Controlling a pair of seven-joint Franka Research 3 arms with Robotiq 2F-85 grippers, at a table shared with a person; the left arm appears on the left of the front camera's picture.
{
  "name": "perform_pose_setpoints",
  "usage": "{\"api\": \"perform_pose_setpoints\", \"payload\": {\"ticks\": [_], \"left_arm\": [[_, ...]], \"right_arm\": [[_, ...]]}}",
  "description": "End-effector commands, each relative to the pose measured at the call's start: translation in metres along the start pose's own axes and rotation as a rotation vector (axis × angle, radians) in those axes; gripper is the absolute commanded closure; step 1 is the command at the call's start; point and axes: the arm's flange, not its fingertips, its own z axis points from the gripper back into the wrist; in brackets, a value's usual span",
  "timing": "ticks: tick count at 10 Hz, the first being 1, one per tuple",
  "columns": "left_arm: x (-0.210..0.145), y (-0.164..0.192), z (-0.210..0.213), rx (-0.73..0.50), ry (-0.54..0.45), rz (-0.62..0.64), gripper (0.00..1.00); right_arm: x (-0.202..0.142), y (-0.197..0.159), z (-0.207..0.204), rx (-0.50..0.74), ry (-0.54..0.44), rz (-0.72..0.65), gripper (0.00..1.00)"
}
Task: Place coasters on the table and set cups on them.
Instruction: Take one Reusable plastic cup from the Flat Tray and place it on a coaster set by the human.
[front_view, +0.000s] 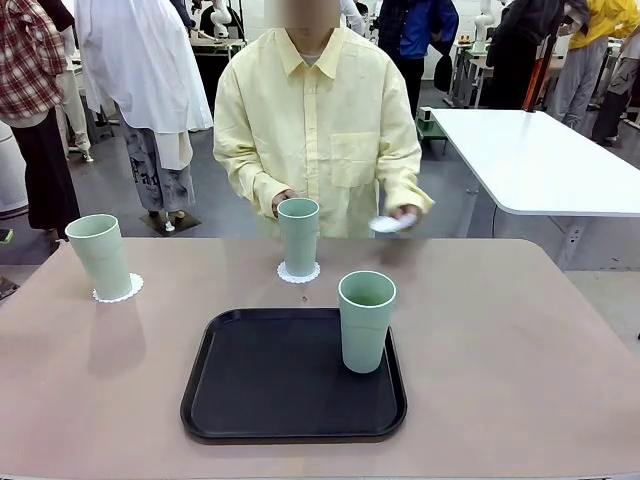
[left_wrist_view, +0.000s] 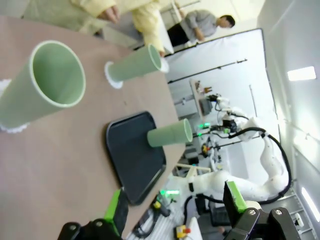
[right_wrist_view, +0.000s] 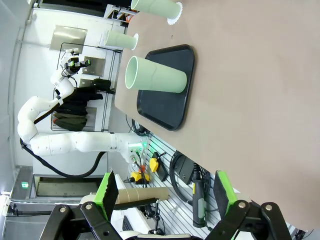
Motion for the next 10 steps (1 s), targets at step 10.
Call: {"api": "perform_pose_setpoints", "payload": {"ticks": [10], "left_arm": [[-0.0015, -0.0015, 0.0005, -0.001, -0.005, 0.007, 0.0]], "right_arm": [[0.0021, -0.0002, -0.0002, 0.021, -0.013, 0.014, 0.0]]}}
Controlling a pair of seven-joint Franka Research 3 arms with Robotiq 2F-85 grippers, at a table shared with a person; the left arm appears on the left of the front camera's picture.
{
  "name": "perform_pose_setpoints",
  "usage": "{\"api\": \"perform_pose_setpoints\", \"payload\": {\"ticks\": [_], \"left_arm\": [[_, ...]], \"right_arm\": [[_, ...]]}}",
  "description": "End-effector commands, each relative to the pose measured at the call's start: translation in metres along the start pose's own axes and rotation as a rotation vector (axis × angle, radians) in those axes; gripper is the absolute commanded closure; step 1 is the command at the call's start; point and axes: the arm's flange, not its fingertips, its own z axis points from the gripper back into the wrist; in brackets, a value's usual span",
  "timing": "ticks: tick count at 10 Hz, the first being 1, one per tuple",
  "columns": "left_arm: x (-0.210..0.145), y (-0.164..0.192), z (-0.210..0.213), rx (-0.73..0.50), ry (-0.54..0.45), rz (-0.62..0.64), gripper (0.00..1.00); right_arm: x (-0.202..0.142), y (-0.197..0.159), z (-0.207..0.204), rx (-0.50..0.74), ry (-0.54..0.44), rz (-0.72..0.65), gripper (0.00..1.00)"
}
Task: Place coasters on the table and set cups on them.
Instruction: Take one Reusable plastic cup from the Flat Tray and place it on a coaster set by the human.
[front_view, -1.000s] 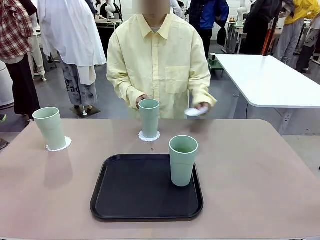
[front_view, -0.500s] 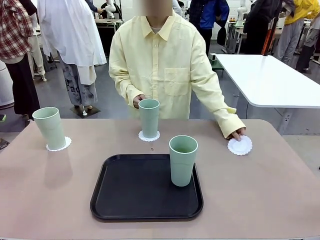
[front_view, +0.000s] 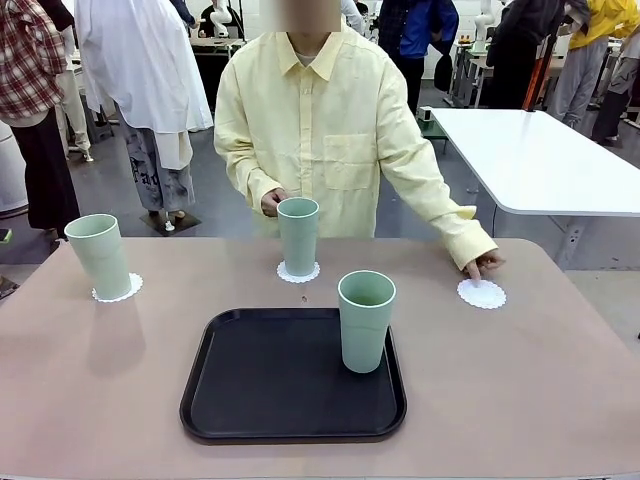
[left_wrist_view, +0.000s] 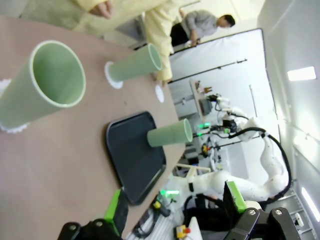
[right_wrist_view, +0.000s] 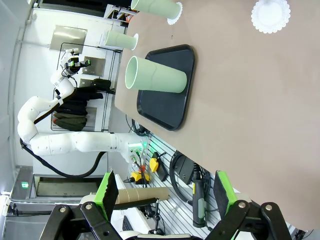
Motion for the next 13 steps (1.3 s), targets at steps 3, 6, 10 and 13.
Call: {"api": "perform_pose_setpoints", "payload": {"ticks": [3, 6, 10, 13], "left_arm": [[-0.001, -0.002, 0.0, -0.001, -0.005, 0.007, 0.0], [-0.001, -0.002, 0.0, -0.001, -0.005, 0.007, 0.0], [-0.001, -0.002, 0.0, -0.001, -0.005, 0.007, 0.0], [-0.001, -0.002, 0.0, -0.001, -0.005, 0.007, 0.0]], "right_arm": [[0.002, 0.0, 0.0, 0.021, -0.013, 0.014, 0.0], [0.021, 0.019, -0.008, -0.066, 0.03, 0.04, 0.0], [0.1, 0.084, -0.062, -0.269, 0.212, 0.383, 0.0], [0.094, 0.13, -0.118, -0.285, 0.368, 0.73, 0.0]]}}
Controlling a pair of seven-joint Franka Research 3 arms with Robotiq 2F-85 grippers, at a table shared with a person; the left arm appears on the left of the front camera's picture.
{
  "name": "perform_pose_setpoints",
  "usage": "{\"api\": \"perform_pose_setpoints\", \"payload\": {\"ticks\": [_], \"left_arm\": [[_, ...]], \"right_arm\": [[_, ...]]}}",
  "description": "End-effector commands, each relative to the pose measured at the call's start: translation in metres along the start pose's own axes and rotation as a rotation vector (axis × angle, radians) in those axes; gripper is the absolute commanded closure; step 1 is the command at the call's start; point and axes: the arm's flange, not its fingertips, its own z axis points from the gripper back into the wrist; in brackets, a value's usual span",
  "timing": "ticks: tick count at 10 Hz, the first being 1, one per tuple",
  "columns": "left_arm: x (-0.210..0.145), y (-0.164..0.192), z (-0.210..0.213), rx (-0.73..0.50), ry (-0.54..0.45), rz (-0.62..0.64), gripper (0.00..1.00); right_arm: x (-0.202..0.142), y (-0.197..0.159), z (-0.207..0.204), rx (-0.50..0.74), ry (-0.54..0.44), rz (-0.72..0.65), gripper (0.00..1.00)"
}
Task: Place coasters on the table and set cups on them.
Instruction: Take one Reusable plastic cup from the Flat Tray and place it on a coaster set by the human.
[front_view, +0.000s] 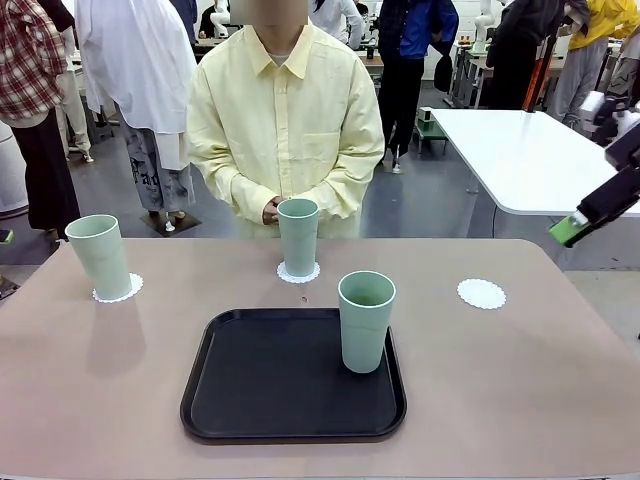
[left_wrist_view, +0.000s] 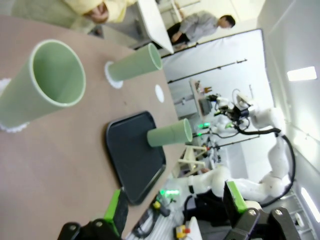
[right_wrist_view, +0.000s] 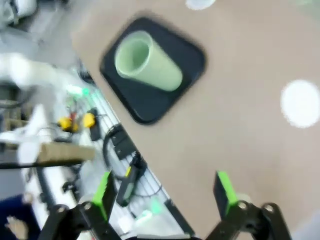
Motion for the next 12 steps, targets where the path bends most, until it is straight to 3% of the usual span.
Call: {"api": "perform_pose_setpoints", "payload": {"ticks": [1, 3, 5, 7, 8, 12], "left_arm": [[-0.001, -0.002, 0.001, 0.0, -0.005, 0.005, 0.0], [-0.001, -0.002, 0.001, 0.0, -0.005, 0.005, 0.0], [-0.001, -0.002, 0.001, 0.0, -0.005, 0.005, 0.0], [-0.001, -0.002, 0.001, 0.0, -0.005, 0.005, 0.0], [-0.001, -0.002, 0.001, 0.0, -0.005, 0.005, 0.0], [-0.001, -0.002, 0.001, 0.0, -0.005, 0.005, 0.0]], "right_arm": [[0.003, 0.022, -0.027, -0.035, 0.049, 0.223, 0.0], [0.008, 0.043, -0.063, -0.133, 0.097, 0.382, 0.0], [0.009, 0.052, -0.094, -0.254, 0.07, 0.494, 0.0], [0.006, 0.044, -0.107, -0.222, 0.014, 0.493, 0.0], [0.016, 0.057, -0.088, -0.228, 0.086, 0.48, 0.0], [0.018, 0.053, -0.091, -0.233, 0.06, 0.491, 0.0]]}}
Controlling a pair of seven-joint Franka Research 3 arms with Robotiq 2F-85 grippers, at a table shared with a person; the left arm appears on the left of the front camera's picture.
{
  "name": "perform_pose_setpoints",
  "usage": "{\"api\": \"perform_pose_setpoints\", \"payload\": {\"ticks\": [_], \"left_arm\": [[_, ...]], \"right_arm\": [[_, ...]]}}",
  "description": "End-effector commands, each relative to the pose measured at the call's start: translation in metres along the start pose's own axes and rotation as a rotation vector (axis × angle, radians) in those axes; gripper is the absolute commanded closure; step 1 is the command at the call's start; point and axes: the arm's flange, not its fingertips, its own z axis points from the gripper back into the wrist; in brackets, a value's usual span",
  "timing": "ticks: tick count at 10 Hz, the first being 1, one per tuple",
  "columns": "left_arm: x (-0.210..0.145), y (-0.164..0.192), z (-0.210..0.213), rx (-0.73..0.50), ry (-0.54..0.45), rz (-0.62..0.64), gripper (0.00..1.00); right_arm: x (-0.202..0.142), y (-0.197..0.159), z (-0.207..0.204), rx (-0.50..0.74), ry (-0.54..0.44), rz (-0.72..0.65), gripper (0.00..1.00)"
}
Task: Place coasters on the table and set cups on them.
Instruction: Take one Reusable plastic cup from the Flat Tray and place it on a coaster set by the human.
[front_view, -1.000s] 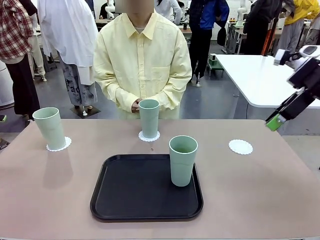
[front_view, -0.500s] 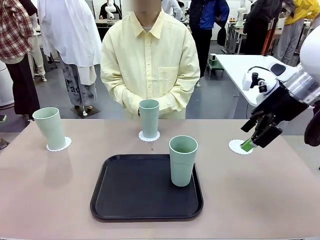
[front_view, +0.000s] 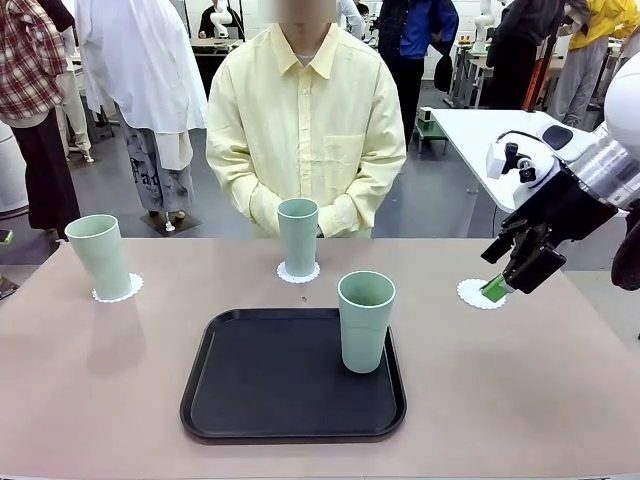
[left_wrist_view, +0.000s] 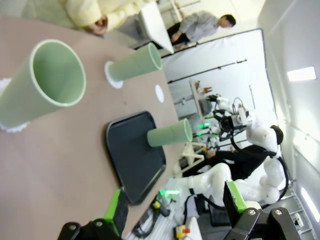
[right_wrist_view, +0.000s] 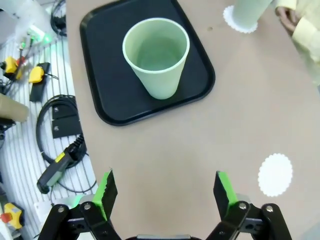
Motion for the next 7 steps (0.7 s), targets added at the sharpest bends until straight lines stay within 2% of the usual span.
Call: {"api": "perform_pose_setpoints", "payload": {"ticks": [1, 3, 4, 7], "left_arm": [[-0.001, -0.002, 0.001, 0.0, -0.005, 0.005, 0.0], [-0.001, -0.002, 0.001, 0.0, -0.005, 0.005, 0.0], [-0.001, -0.002, 0.001, 0.0, -0.005, 0.005, 0.0], [-0.001, -0.002, 0.001, 0.0, -0.005, 0.005, 0.0]], "right_arm": [[-0.018, -0.01, -0.01, 0.103, -0.095, 0.112, 0.0], [-0.038, -0.042, -0.069, 0.256, -0.221, 0.116, 0.0], [-0.043, -0.049, -0.093, 0.295, -0.26, 0.158, 0.0], [-0.052, -0.051, -0.13, 0.223, -0.456, 0.256, 0.0]]}}
